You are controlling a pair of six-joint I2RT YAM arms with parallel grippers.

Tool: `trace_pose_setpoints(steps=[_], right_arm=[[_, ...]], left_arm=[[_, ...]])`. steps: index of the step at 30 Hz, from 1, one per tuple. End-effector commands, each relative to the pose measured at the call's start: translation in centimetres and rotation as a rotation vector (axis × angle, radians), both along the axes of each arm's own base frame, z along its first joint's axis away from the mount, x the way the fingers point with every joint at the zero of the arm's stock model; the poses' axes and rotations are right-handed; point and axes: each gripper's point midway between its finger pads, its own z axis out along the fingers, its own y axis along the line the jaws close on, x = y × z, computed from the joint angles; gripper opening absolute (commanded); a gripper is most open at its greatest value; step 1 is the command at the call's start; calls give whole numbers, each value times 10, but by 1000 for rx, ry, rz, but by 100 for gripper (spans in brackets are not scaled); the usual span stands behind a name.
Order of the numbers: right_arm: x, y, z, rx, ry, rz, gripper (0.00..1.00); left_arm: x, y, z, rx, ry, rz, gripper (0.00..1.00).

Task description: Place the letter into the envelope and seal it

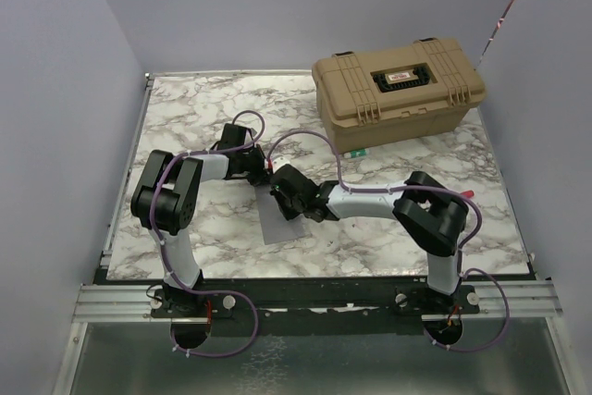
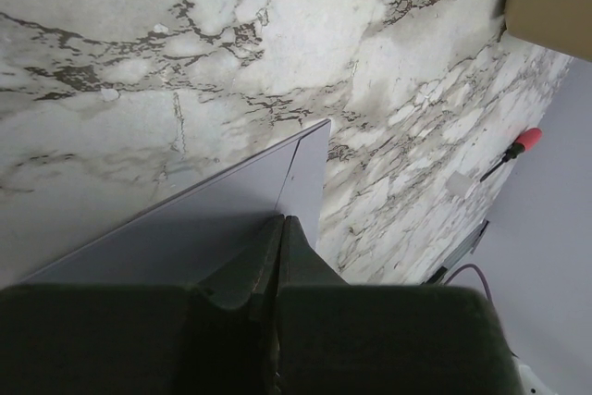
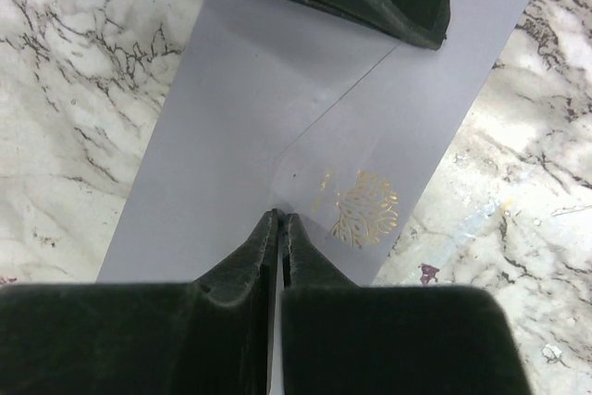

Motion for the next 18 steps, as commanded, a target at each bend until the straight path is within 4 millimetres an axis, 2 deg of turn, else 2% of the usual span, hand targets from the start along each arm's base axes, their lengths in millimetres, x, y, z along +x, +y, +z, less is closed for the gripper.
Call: trace_pose_setpoints(steps=[1,10,18], right_arm=[[-93,-87,-78,-342,351,62,3],[-107,-109,-80,-391,386,65,2],[-114,-114,-70,-378,411,43,1]], left_arm=[[-32,40,-70,234,162,47,0],[-31,40,-70,237,161,48,0],[-27,40,-67,238,143,46,0]])
